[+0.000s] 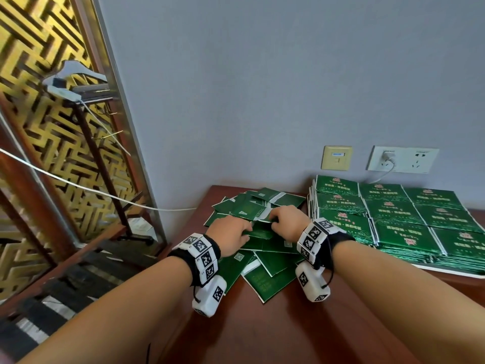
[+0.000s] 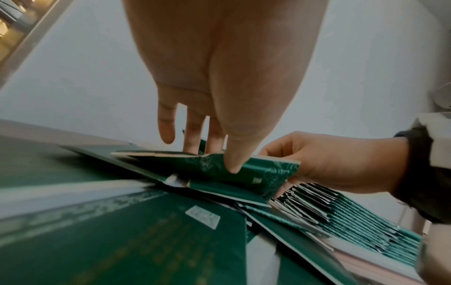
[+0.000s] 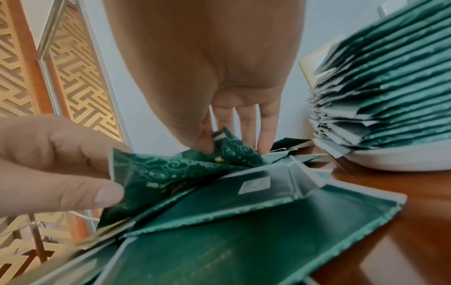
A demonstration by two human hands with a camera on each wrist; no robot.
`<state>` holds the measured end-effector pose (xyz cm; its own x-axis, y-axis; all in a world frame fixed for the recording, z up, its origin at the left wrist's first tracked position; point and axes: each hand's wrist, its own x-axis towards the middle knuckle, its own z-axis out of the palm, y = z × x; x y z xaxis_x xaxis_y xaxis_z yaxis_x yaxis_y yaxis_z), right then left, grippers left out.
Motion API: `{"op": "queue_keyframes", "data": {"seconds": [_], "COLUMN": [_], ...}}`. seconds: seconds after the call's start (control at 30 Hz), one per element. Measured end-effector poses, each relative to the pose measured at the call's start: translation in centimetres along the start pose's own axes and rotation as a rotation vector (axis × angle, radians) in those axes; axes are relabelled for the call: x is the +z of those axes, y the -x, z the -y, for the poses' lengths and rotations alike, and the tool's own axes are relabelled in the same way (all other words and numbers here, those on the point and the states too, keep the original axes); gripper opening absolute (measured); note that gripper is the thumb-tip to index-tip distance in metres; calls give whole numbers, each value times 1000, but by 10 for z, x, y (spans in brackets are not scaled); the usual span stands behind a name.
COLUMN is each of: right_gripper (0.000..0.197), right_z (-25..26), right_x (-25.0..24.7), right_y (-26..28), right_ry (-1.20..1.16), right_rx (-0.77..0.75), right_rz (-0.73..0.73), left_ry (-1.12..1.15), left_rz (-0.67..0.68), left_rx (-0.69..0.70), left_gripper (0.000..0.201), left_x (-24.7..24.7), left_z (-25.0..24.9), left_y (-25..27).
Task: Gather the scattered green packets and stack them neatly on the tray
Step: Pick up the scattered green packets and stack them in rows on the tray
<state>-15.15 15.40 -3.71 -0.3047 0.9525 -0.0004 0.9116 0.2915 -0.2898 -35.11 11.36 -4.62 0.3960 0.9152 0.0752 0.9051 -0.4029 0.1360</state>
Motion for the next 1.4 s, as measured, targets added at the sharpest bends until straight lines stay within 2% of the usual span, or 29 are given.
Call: {"op": "queue_keyframes", "data": {"seconds": [0.1,0.27,0.4,0.53,0.7,1.0,1.2,1.33,1.4], "right_gripper": [24,22,19,20,14,15,14,42,46], "right_z": [1,2,1,-4,-24,-90,-118,-134,-141], "right_x": [-6,-18,-30,-39,-43,-48,-58,-53,-54], "right_y": [8,31,59,93,149,231,259,258,253], "right_ry": [-21,-33,-34,-62,-104,-47,-48,-162,-137], "right_rx": [2,1,-59,-72,-94,102,278,303,286], "right_rz": [-38,-85,-95,-124,-64,145,226,226,205], "left_ry": [-12,48,93,112,153,218,223,179,162], "left_rz": [-4,0,0,8,2,61,142,202,217], "left_rx": [-2,-17,-12,2,49,151,249,252,219], "left_gripper": [18,21,26,22,24,27,35,51,52], "left_x": [-6,-18,-23,-21,-17,-1,10,18,19], "left_z": [-5,-16,-28,-47,-78,-146,-179,-187,-187], "left_y": [6,20,33,48,65,67,51,41,34]}}
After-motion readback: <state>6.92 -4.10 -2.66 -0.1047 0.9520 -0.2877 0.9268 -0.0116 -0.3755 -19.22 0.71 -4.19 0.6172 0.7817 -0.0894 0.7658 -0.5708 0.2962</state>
